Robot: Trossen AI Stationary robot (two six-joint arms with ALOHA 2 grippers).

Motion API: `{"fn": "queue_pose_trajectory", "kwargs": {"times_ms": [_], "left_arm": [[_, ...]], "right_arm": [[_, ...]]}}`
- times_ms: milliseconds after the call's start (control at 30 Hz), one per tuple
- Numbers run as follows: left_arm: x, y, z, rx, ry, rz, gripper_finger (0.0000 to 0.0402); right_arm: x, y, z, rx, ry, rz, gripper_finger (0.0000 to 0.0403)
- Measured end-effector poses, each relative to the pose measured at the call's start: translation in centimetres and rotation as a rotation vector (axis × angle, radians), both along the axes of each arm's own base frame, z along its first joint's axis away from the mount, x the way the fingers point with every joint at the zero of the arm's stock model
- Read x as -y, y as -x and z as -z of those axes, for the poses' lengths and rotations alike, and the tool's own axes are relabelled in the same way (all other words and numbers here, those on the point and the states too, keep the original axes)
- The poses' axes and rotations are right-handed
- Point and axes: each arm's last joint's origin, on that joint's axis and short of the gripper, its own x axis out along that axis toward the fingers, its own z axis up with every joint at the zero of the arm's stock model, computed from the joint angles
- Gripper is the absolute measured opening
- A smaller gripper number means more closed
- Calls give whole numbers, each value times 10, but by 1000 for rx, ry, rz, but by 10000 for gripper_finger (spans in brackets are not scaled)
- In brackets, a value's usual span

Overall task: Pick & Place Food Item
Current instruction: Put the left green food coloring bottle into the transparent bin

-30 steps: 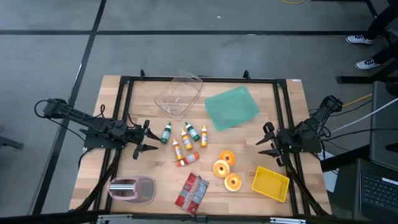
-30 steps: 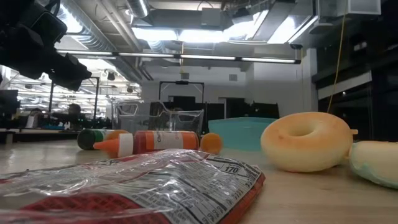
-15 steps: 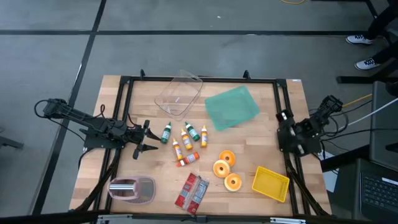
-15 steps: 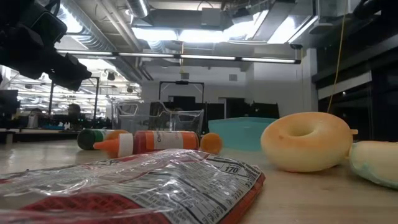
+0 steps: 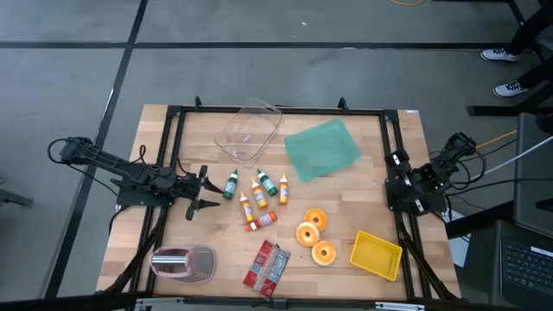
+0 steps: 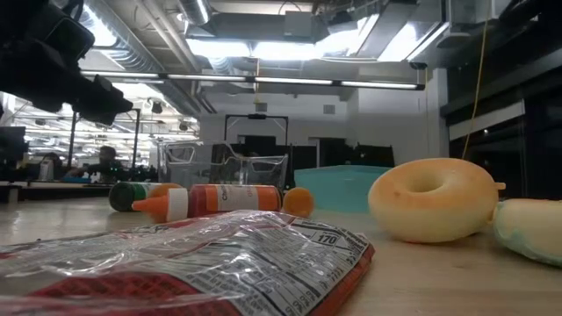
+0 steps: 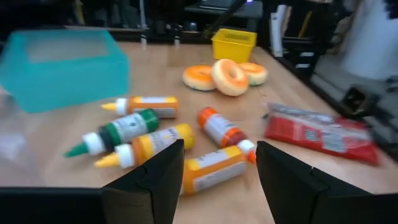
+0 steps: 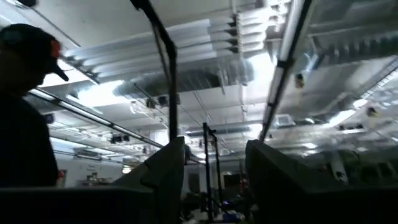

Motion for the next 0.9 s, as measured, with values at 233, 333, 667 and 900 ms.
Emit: {"fn": "queue_pose_trajectory", "kwargs": {"times_ms": [233, 333, 667, 900], "left_arm": [[-6, -2, -13, 126, 124, -236, 194], [-8, -3, -39, 266, 331, -323, 194], [-11, 11, -177, 571, 269, -262, 194], [-10, 11, -265, 453, 130, -242, 194]], "right_arm": [[7, 1, -4, -70, -325, -66, 168], [9, 2, -25, -90, -324, -38, 168], [9, 3, -166, -339, -31, 54, 168], [10, 3, -224, -404, 75, 89, 168]]}}
